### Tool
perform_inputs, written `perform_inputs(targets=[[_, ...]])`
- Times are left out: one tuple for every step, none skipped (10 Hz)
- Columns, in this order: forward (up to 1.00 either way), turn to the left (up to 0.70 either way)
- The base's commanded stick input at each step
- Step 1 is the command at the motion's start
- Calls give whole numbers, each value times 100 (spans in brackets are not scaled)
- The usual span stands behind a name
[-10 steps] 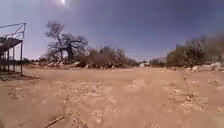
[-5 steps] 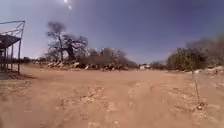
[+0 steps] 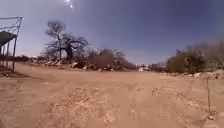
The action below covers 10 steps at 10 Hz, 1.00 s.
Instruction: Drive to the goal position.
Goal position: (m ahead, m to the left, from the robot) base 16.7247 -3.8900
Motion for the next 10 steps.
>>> perform_inputs(targets=[[85, 0], [85, 0], [85, 0], [85, 0], [85, 0], [85, 0], [85, 0], [85, 0], [85, 0], [85, 0]])
